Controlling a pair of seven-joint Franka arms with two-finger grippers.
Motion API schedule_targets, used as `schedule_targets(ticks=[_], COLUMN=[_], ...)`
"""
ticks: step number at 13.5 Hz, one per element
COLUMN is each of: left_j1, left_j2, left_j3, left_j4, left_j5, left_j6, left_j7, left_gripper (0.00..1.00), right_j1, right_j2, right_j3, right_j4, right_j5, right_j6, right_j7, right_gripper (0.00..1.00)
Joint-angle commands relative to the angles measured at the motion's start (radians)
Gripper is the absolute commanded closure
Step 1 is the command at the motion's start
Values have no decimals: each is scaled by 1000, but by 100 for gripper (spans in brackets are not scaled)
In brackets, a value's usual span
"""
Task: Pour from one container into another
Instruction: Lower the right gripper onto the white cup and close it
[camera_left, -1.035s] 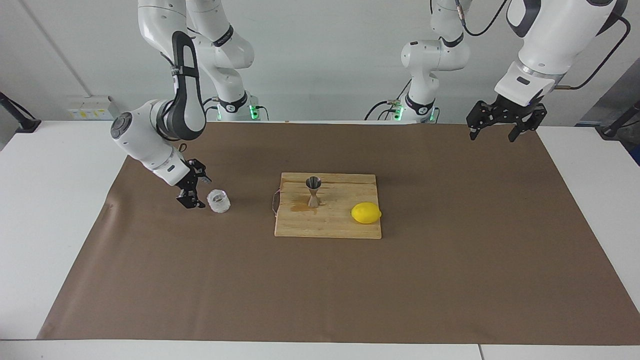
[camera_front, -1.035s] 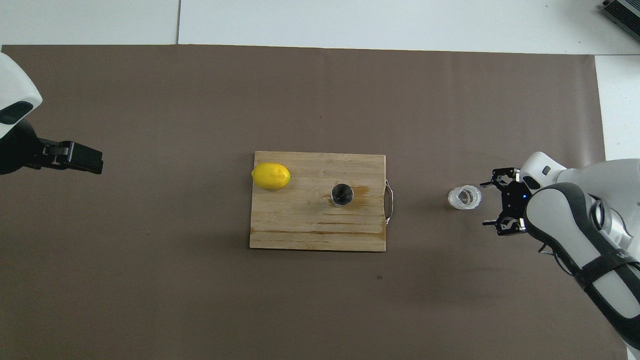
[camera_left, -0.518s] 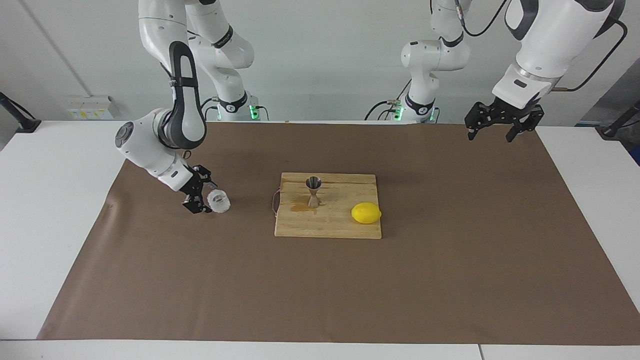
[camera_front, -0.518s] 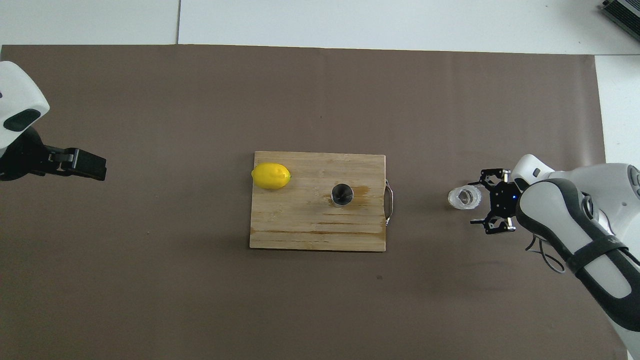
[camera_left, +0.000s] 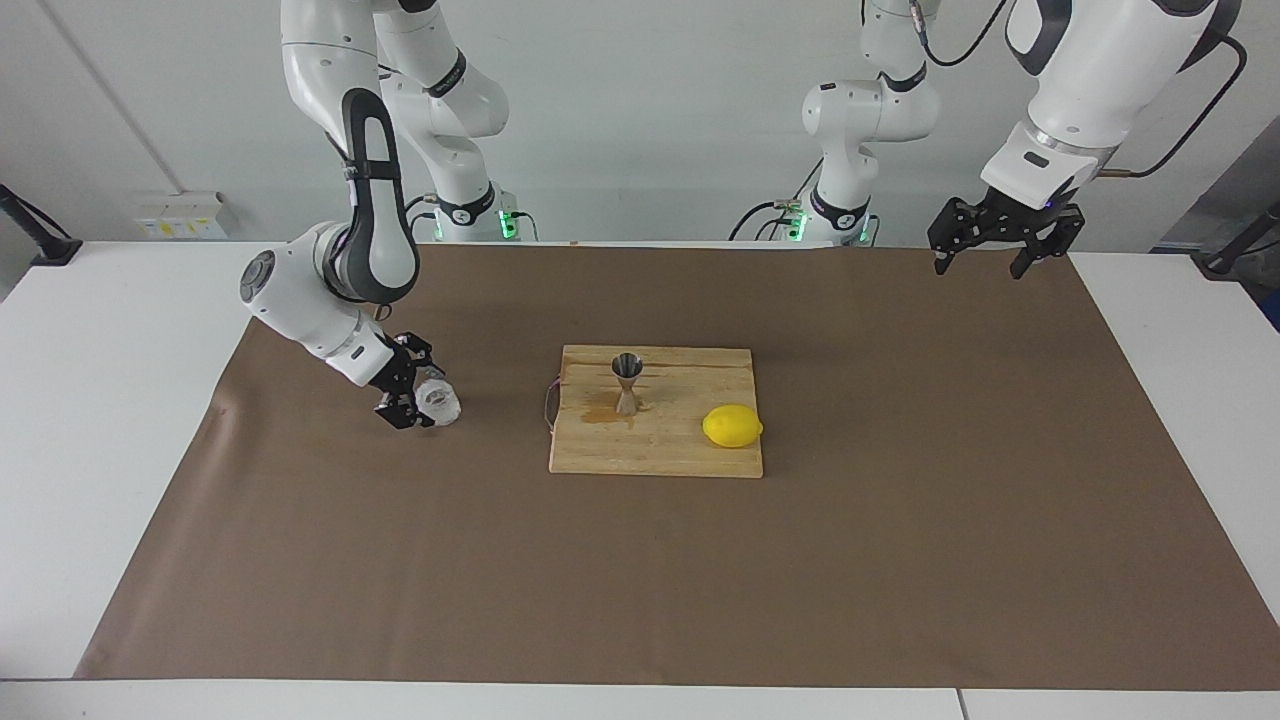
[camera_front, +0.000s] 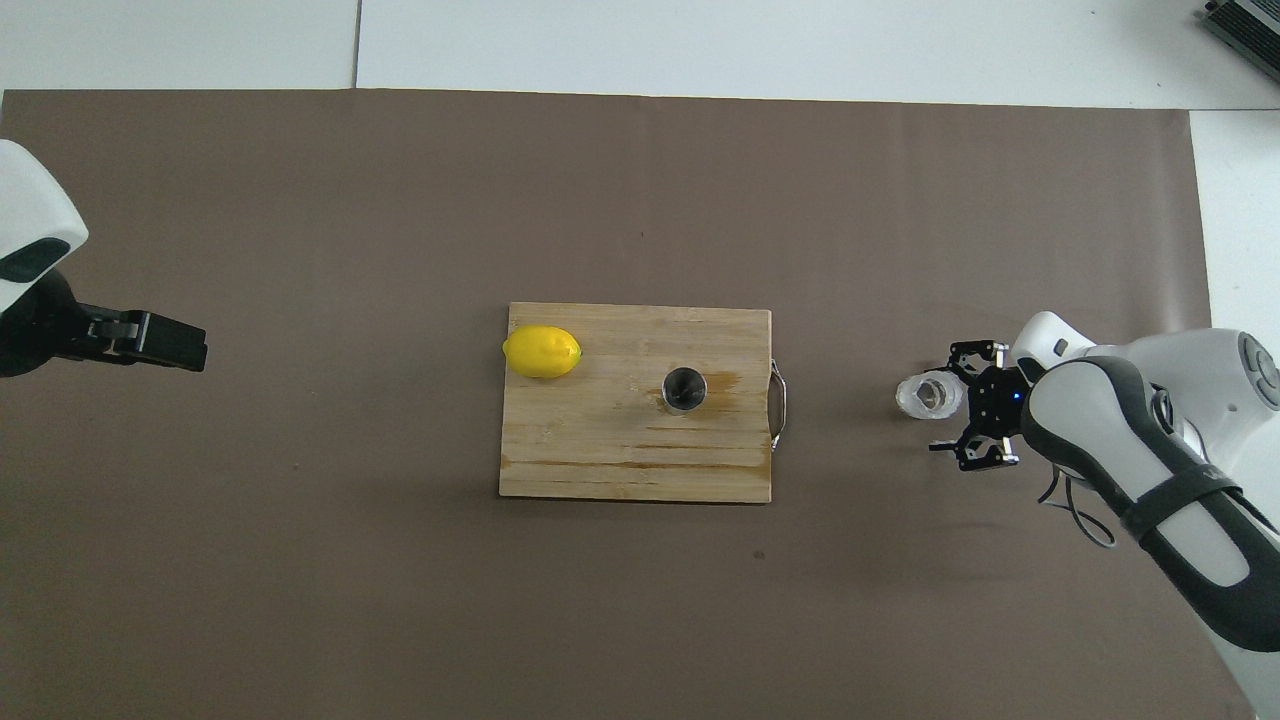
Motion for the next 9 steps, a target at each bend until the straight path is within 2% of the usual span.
schedule_targets(ticks=[1, 7, 8, 9], left_j1=[8, 6, 8, 9], left_j2=[-12, -14, -12, -14], left_j3=[1, 0, -2, -3], left_j4=[0, 3, 1, 0], left_j5=[-16, -16, -16, -16], left_j6=[-7, -12, -10, -12], left_j7=[17, 12, 9, 5], left_gripper=[0, 0, 0, 0], right_j1=[1, 9, 9, 10], right_j2=[11, 11, 11, 11], right_j3=[3, 6, 6, 6], right_j4=[-16, -14, -14, -14], right_j5=[57, 105, 103, 103], right_j6=[18, 14, 14, 14], right_j7=[-50, -55, -55, -57], right_gripper=[0, 0, 9, 29])
